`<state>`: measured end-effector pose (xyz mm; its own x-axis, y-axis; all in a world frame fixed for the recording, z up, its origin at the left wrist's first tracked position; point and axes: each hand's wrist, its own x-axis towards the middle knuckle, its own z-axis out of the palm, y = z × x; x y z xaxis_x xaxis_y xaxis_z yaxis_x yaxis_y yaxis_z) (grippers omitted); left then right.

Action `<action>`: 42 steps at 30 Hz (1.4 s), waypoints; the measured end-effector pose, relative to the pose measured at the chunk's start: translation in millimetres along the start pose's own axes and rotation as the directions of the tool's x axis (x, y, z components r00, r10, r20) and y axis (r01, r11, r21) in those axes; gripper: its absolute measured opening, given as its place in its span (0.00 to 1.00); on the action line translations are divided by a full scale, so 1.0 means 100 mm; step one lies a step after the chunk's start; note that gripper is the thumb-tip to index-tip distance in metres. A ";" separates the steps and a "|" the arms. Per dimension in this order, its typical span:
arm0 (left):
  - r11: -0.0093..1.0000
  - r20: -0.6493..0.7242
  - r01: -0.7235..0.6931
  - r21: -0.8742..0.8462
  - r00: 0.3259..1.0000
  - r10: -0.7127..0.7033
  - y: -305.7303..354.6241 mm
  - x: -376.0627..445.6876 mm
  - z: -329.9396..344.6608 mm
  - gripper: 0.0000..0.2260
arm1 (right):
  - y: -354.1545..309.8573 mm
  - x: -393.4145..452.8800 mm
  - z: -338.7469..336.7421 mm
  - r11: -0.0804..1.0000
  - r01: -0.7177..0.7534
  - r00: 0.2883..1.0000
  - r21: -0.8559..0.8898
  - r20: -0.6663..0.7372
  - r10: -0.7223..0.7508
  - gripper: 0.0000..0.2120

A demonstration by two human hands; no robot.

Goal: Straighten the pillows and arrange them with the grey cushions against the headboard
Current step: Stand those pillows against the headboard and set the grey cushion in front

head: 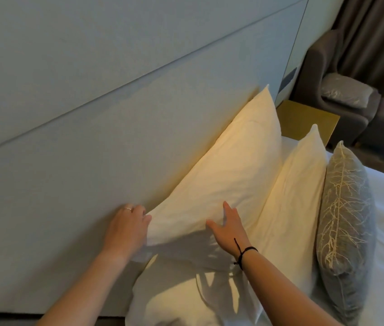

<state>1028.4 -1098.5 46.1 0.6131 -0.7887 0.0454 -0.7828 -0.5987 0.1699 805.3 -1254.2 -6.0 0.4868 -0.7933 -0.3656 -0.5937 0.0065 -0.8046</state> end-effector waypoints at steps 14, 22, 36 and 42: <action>0.977 0.145 -0.192 0.091 0.973 0.178 0.23 0.38 -0.17 0.17 | 0.01 -0.13 -0.09 0.998 -0.053 0.998 0.017 0.036 0.052 0.41; 0.963 0.134 -0.145 0.226 0.984 0.117 0.42 0.46 -0.33 0.16 | 0.15 -0.24 -0.41 0.999 -0.033 0.998 -0.037 -0.048 0.031 0.36; 0.909 0.673 0.072 -0.412 0.696 0.250 2.57 -0.46 1.19 0.32 | 1.45 -1.09 -0.75 0.946 -0.308 0.915 0.098 -0.242 0.323 0.33; 0.782 0.597 0.279 -0.557 0.790 0.143 2.67 -0.45 1.33 0.17 | 1.68 -1.14 -0.74 0.936 -0.278 0.911 0.218 -0.249 0.328 0.31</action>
<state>778.1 -1241.4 -41.9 0.3082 -0.7918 -0.5273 -0.3819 -0.6107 0.6937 602.3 -1208.1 -64.8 0.0894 -0.8721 -0.4811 -0.5510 0.3591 -0.7533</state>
